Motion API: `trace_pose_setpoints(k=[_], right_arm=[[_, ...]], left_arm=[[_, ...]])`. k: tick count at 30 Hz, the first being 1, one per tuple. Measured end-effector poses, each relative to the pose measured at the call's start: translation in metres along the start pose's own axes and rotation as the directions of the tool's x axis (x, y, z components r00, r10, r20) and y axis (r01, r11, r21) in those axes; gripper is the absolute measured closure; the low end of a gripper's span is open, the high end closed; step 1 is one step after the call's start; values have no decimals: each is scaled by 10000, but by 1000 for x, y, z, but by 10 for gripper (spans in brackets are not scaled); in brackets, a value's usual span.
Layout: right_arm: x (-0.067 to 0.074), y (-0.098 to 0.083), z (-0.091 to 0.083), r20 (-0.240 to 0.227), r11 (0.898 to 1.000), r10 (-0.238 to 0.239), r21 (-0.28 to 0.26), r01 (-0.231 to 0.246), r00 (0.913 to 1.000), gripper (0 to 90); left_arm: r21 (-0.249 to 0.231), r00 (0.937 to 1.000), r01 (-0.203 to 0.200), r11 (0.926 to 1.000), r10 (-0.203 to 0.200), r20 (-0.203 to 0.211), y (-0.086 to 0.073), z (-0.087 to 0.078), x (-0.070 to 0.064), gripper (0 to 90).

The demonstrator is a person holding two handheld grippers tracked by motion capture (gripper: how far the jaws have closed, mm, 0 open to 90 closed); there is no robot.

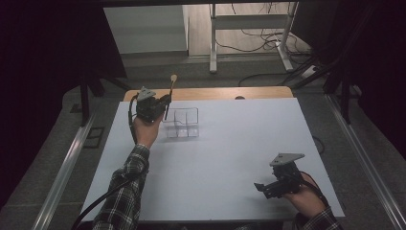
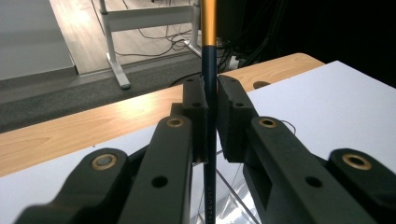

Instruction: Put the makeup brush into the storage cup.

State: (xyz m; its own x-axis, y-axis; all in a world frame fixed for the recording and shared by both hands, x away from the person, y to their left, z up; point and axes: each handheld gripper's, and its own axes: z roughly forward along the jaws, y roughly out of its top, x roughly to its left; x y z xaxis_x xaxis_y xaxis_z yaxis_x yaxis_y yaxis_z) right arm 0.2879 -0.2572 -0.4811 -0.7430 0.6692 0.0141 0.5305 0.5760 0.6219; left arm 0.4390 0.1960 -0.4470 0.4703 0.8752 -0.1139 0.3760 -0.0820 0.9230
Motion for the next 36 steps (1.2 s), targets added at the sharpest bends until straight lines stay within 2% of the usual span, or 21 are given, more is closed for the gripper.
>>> trace_pose_setpoints(k=[7, 23, 36], right_arm=[[0, 0, 0, -1, 10000, -36, 24, 36, 10000, 0], [1, 0, 1, -42, 10000, -56, 58, 57, 10000, 1], [1, -1, 2, -48, 9998, -100, 156, 101, 9999, 1]], left_arm=[[89, 9999, -100, 9999, 100, -12, -6, 4, 0, 833], [133, 10000, 30, 9999, -29, -8, -18, 7, 2, 832], [151, 10000, -21, 9999, 20, 24, -27, 9, 0, 832]])
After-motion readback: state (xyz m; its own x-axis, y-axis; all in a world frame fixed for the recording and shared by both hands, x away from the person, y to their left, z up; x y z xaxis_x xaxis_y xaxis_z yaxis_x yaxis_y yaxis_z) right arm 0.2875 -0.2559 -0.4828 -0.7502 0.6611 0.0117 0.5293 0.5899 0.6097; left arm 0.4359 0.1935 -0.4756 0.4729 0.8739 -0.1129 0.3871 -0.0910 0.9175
